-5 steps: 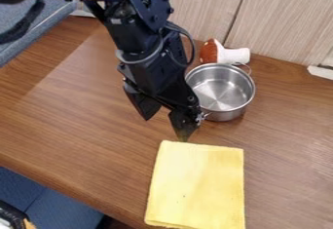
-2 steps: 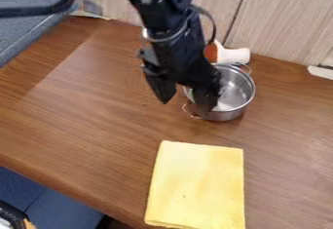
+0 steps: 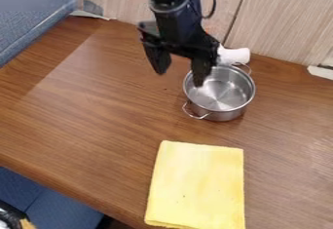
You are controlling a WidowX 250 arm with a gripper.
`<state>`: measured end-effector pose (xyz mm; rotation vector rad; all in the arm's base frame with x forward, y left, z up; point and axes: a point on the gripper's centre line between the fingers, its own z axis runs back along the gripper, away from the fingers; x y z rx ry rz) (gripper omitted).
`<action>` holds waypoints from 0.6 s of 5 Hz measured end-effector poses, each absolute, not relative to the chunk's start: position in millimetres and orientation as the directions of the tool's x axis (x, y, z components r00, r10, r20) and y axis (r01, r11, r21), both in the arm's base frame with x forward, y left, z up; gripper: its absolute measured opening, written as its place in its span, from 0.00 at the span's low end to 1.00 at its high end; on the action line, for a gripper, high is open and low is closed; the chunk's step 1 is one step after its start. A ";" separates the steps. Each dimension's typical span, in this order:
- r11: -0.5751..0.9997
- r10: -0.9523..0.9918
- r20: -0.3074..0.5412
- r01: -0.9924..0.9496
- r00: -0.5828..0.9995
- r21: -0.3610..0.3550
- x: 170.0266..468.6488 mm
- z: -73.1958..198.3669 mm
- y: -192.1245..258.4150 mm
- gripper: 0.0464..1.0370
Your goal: Move the silver pot in the middle of the table
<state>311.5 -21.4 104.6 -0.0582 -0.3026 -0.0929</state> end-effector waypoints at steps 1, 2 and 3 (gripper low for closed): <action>0.997 -0.071 0.277 0.079 0.958 -0.019 331.0 93.4 -14.7 0.96; 0.997 -0.050 0.229 0.063 0.972 -0.050 349.3 67.7 -18.7 0.96; 0.996 -0.041 0.205 0.056 0.978 -0.064 362.4 49.4 -23.9 0.96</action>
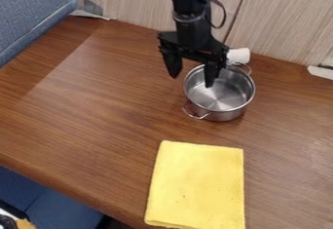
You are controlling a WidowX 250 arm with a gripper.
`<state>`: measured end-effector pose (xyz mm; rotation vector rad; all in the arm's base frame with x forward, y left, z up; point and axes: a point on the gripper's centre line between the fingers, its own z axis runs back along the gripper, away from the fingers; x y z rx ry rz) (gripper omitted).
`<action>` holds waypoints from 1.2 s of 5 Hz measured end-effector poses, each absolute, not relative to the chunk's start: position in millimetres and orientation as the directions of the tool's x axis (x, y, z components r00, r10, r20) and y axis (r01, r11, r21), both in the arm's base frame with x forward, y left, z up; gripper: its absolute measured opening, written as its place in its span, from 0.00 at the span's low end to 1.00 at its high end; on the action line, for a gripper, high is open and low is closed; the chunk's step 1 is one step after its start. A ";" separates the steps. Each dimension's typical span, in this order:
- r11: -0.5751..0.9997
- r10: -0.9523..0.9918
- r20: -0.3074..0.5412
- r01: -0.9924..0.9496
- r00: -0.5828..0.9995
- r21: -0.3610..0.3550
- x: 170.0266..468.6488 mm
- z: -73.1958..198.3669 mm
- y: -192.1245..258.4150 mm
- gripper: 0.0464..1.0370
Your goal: Move the silver pot in the middle of the table
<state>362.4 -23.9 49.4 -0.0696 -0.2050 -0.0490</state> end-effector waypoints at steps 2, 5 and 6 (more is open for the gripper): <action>0.995 -0.057 0.215 0.074 0.975 -0.070 375.1 34.7 -31.7 0.64; 0.992 -0.067 0.205 0.088 0.976 -0.092 363.7 34.9 -37.5 0.03; 0.989 -0.078 0.196 0.100 0.977 -0.106 359.5 37.5 -39.3 0.02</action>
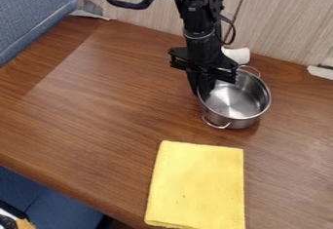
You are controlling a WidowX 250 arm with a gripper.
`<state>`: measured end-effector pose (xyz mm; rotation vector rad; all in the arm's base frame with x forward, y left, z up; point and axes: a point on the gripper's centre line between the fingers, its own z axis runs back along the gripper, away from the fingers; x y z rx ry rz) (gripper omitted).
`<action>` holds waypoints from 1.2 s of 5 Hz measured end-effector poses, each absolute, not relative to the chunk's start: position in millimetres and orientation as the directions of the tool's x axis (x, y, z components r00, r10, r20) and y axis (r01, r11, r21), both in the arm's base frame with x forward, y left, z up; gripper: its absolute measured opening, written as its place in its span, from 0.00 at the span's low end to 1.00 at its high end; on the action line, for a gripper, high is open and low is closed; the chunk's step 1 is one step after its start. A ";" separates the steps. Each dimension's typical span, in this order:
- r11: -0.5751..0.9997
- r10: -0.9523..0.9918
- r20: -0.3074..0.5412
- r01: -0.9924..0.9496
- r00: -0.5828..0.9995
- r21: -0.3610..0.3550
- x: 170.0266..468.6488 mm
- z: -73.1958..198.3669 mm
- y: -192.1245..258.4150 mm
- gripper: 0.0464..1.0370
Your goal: Move the silver pot in the middle of the table
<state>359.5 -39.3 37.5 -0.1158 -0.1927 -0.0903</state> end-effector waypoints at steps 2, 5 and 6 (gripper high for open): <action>0.986 -0.064 0.255 0.100 0.965 -0.132 345.9 70.8 -20.5 0.02; 0.988 0.094 0.287 -0.054 0.953 -0.144 282.6 92.6 64.9 0.02; 0.983 0.151 0.271 -0.117 0.951 -0.139 276.2 84.0 89.7 0.02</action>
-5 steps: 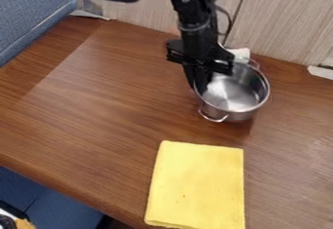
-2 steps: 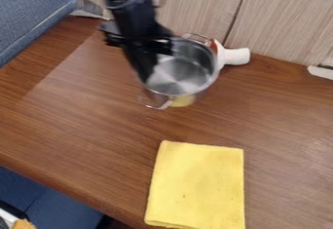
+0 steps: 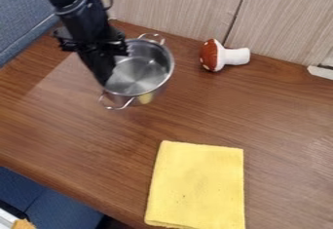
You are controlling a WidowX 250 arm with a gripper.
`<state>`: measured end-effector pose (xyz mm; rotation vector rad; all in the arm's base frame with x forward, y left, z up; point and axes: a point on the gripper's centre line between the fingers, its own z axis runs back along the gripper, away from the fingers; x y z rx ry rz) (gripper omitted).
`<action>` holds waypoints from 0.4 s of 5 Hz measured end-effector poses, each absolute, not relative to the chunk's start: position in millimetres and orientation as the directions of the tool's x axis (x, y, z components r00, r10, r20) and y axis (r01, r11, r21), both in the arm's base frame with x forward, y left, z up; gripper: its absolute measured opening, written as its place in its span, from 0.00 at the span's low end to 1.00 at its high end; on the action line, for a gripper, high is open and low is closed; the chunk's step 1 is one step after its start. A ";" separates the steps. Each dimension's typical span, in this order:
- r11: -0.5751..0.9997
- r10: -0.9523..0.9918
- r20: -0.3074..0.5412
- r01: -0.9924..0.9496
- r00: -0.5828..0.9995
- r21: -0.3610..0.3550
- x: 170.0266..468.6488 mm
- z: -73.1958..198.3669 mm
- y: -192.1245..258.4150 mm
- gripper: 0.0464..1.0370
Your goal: Move the silver pot in the middle of the table
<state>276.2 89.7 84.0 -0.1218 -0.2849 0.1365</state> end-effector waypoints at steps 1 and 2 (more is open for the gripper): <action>0.969 0.229 0.211 -0.201 0.950 -0.147 268.0 58.7 117.3 0.02; 0.968 0.233 0.183 -0.210 0.955 -0.136 270.2 44.5 129.0 0.02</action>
